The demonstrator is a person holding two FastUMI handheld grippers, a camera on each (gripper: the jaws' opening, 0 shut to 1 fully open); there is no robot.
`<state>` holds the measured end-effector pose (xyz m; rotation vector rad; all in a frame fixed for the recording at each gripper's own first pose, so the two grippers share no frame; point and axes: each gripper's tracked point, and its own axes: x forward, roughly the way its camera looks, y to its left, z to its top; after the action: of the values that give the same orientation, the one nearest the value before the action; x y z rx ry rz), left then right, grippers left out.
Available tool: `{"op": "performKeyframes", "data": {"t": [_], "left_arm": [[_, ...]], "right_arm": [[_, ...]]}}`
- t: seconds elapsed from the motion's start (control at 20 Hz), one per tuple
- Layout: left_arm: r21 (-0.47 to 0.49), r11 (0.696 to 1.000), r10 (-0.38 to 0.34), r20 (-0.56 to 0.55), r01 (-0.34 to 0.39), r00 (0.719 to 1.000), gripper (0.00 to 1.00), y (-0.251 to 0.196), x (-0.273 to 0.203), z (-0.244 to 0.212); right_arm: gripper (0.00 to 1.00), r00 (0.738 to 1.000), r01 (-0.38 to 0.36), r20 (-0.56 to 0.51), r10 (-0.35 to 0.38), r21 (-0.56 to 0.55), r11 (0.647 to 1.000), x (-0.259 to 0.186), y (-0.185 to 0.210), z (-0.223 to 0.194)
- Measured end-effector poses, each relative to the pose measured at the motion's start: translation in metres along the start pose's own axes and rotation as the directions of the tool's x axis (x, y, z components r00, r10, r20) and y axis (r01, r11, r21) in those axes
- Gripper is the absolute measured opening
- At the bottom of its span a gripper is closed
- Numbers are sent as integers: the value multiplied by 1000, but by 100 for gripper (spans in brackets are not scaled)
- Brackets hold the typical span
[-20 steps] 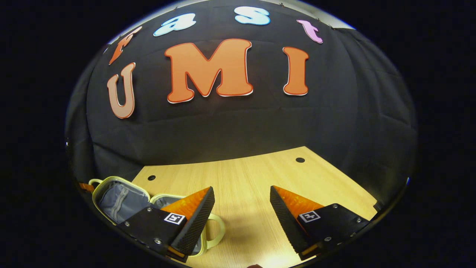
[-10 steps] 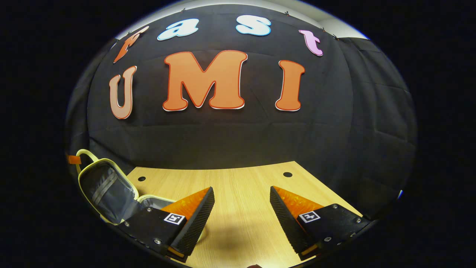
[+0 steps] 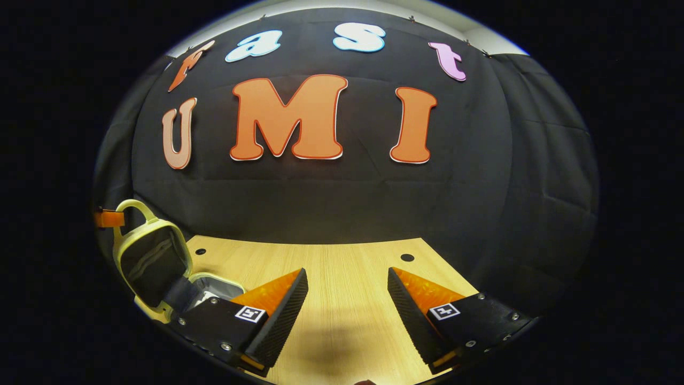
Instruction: First open the suitcase, pack the skin care products into it, and then close the suitcase.
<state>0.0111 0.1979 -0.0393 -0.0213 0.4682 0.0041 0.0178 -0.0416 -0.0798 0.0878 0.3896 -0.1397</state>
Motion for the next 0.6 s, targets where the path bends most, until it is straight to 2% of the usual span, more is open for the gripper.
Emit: {"op": "performKeyframes", "data": {"t": [0.45, 0.6], "left_arm": [[79, 995, -49, -86, 56, 995, 5, -127, 23, -52], [113, 993, -30, -124, 44, 992, 5, -155, 37, -75]], "right_arm": [[96, 998, -58, -20, 58, -24, 998, 0, -38, -16], [96, 996, -85, -26, 84, -19, 996, 0, -46, -20]]}}
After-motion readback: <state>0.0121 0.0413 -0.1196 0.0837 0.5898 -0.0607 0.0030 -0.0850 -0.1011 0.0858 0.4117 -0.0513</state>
